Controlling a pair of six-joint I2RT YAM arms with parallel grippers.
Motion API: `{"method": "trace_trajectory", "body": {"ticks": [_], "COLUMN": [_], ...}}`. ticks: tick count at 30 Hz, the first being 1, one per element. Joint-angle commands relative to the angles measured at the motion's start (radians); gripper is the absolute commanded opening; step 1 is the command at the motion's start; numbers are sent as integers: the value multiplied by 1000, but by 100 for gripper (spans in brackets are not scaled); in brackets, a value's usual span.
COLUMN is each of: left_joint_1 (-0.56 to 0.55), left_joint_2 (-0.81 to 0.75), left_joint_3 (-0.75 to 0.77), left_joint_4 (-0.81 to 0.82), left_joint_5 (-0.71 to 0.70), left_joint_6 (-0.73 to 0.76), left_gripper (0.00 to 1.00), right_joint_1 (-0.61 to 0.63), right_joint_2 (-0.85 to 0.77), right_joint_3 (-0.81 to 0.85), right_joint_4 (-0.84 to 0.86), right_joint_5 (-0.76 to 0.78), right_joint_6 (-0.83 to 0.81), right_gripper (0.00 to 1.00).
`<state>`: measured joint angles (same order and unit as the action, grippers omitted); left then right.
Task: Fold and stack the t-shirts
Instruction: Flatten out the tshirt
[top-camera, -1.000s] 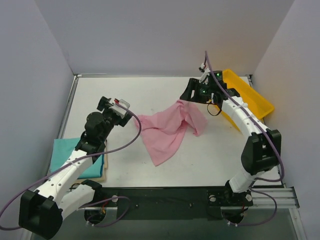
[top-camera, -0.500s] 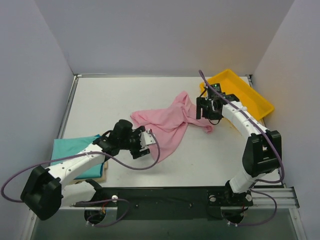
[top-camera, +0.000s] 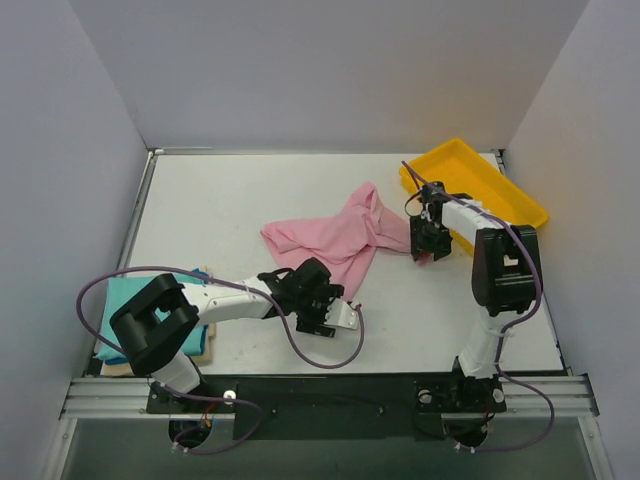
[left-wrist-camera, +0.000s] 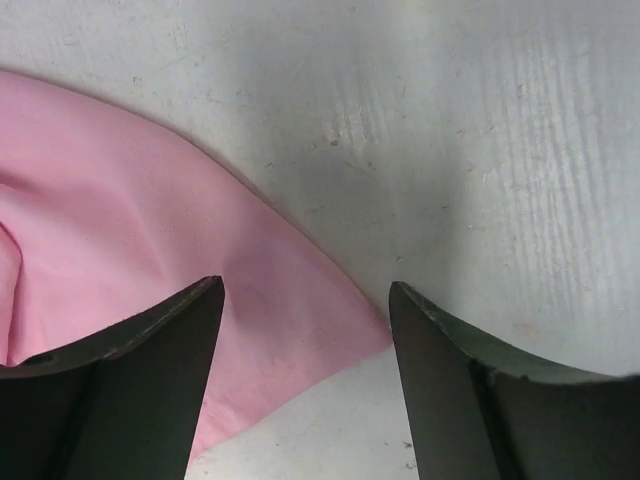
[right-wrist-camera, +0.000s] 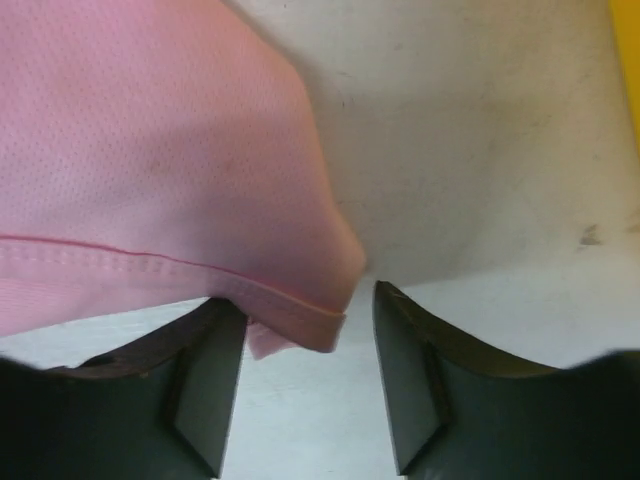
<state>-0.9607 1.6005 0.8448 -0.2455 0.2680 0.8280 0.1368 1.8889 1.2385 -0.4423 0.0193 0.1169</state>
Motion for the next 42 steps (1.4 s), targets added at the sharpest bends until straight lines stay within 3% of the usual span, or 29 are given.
{"method": "trace_trajectory", "body": {"ticks": [1, 2, 3, 4, 5, 9, 13, 18, 23, 31, 38, 42], "left_joint_1": [-9, -9, -9, -7, -7, 49, 223, 350, 428, 441, 425, 405], "left_joint_2": [26, 21, 15, 7, 4, -39, -105, -234, -326, -415, -465, -501], "left_joint_3": [-15, -22, -23, -30, -33, 3, 256, 516, 698, 777, 680, 533], "left_joint_4": [31, 46, 49, 66, 77, 144, -27, -92, -89, -132, -215, -251], "left_joint_5": [-84, -101, -145, -174, -240, -448, -493, -542, -624, -653, -571, -486], "left_joint_6": [14, 11, 2, -3, -6, 31, 22, 10, -27, -43, -92, -147], "left_gripper": [62, 51, 21, 2, 0, 0, 0, 0, 0, 0, 0, 0], "right_joint_1": [-60, -65, -72, -75, -77, -86, -134, -342, -479, -514, -493, -360], "right_joint_2": [42, 45, 38, 26, -5, -153, -342, -481, -502, -585, -727, -737], "right_joint_3": [35, 35, 33, 33, 33, 73, 200, 364, 510, 584, 370, 238], "right_joint_4": [22, 27, 30, 33, 34, 4, -71, -79, -79, -79, -82, -105], "right_joint_5": [-85, -100, -113, -140, -153, -266, -465, -813, -1010, -1070, -1050, -886], "right_joint_6": [-16, -16, -17, -20, -22, -5, 20, 192, 334, 391, 403, 405], "right_gripper": [37, 21, 14, 3, 0, 0, 0, 0, 0, 0, 0, 0]}}
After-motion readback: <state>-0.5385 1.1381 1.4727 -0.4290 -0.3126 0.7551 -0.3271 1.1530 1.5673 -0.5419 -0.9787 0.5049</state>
